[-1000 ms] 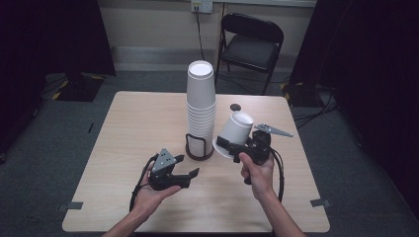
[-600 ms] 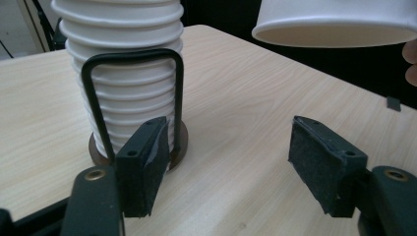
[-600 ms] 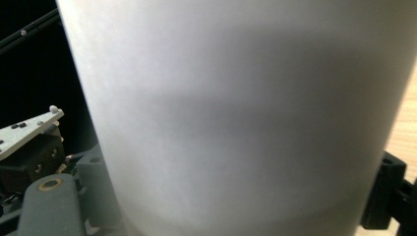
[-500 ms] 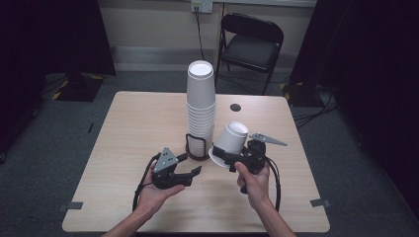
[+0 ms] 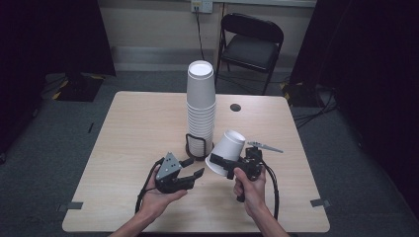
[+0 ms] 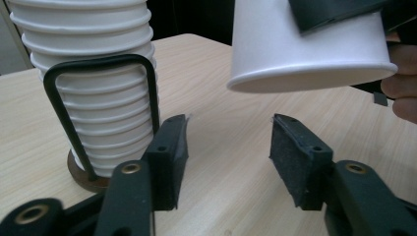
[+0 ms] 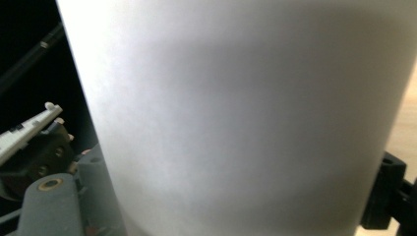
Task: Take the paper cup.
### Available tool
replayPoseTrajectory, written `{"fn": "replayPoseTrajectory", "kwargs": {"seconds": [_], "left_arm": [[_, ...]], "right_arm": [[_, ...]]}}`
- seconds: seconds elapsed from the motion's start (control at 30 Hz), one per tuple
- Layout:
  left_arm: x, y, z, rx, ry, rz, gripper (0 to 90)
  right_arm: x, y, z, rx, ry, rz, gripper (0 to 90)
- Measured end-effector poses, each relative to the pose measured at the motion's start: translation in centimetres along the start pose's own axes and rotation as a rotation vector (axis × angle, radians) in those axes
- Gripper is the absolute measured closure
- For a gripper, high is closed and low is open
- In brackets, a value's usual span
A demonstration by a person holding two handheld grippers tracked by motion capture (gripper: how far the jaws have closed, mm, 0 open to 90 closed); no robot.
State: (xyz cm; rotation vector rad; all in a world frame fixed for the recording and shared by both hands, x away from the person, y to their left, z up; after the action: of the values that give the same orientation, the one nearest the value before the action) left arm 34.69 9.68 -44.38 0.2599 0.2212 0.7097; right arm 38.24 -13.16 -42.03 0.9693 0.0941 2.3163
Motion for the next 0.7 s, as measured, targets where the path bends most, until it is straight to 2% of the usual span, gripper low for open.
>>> {"fn": "replayPoseTrajectory", "kwargs": {"seconds": [0.2, 0.33, 0.4, 0.43, 0.47, 0.6, 0.7], "left_arm": [[-0.4, 0.1, -0.1, -0.037, -0.014, 0.019, 54.0], [-0.5, 0.0, -0.1, -0.044, -0.023, 0.012, 59.6], [-0.4, 0.1, -0.2, -0.053, -0.029, 0.015, 61.6], [-0.5, 0.0, -0.2, -0.051, -0.034, 0.014, 61.6], [-0.5, 0.0, -0.2, -0.056, -0.038, 0.014, 62.5], [-0.7, 0.0, -0.2, -0.064, -0.052, 0.004, 63.3], [-0.7, 0.0, -0.3, -0.070, -0.057, 0.012, 63.4]], "right_arm": [[0.3, -0.5, -0.5, 0.012, -0.038, 0.031, 15.4], [0.3, -0.7, -0.9, 0.020, -0.067, 0.041, 15.3], [0.2, -1.0, -1.2, 0.028, -0.102, 0.060, 15.4], [0.2, -1.0, -1.2, 0.028, -0.102, 0.060, 15.4], [0.2, -1.2, -1.5, 0.039, -0.125, 0.072, 15.3], [0.2, -1.6, -1.6, 0.037, -0.149, 0.087, 15.3], [0.4, -1.6, -1.6, 0.039, -0.158, 0.094, 15.3]]}}
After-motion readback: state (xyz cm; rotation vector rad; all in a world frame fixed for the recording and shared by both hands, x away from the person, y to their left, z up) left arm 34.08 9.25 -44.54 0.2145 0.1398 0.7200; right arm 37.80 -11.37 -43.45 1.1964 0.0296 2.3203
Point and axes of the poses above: each handheld gripper's, and its own axes: y roughly backward along the jaws, z roughly out of its top, x roughly to its left, the point moved 2 cm from there along -y, roughly forward along the jaws, and after that the axes turned 3 degrees about y, right-handed, at the moved point
